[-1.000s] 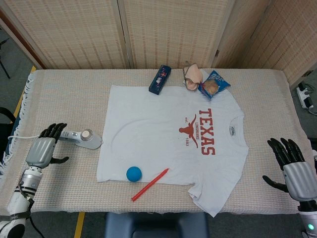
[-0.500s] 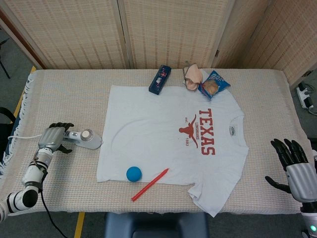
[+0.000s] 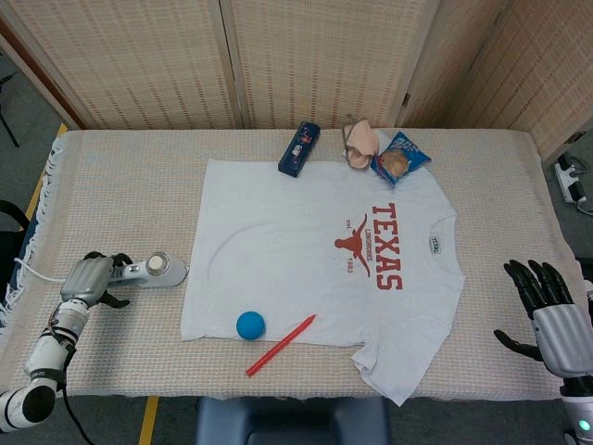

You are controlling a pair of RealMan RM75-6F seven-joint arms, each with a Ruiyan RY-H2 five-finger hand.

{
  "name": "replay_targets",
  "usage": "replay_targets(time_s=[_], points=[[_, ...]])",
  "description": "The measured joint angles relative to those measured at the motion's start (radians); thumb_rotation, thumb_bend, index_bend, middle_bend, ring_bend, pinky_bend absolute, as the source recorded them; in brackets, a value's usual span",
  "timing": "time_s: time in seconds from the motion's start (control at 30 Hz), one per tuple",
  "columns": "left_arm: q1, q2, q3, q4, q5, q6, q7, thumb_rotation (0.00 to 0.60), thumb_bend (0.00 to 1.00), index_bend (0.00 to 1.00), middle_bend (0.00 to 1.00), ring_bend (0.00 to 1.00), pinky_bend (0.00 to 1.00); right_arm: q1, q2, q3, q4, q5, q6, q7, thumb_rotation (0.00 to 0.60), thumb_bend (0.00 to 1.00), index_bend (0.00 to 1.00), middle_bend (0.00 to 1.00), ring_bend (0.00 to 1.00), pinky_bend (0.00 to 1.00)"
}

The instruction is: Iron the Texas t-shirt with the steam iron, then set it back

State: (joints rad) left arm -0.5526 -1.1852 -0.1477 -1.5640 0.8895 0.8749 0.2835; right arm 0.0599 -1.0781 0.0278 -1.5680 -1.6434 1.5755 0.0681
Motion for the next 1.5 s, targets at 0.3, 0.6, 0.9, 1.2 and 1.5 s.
replay_targets(time_s=[0.3,0.6,0.9,1.2,1.5], points=[[-0.012,-0.141,-0.033,0.144,0.026,0.099,-0.019,0.600,0.13,0.35,0.36,0.28,0.21,-0.006,-0.001,-0.003,0.011,0.001,0.007,0.013,0.600,0.05,0.00,0.07,0.00,0.04],[-0.031,-0.237,-0.036,0.268,0.001,0.101,0.008,0.600,0.24,0.42,0.40,0.31,0.22,-0.018,0.003,-0.005,0.018,0.011,0.014,0.024,0.600,0.05,0.00,0.07,0.00,0.04],[-0.007,-0.276,-0.032,0.319,0.077,0.142,-0.059,0.600,0.35,0.43,0.42,0.32,0.23,-0.009,-0.002,-0.004,0.016,0.008,0.000,0.019,0.600,0.05,0.00,0.07,0.00,0.04],[-0.011,-0.354,-0.027,0.420,0.114,0.143,-0.079,0.600,0.35,0.44,0.44,0.34,0.26,-0.010,-0.002,-0.003,0.022,0.015,-0.002,0.026,0.600,0.05,0.00,0.07,0.00,0.04],[-0.021,-0.451,-0.038,0.582,0.174,0.150,-0.159,0.600,0.31,0.66,0.70,0.56,0.52,-0.016,0.000,-0.005,0.025,0.025,-0.007,0.028,0.600,0.05,0.00,0.07,0.00,0.04]])
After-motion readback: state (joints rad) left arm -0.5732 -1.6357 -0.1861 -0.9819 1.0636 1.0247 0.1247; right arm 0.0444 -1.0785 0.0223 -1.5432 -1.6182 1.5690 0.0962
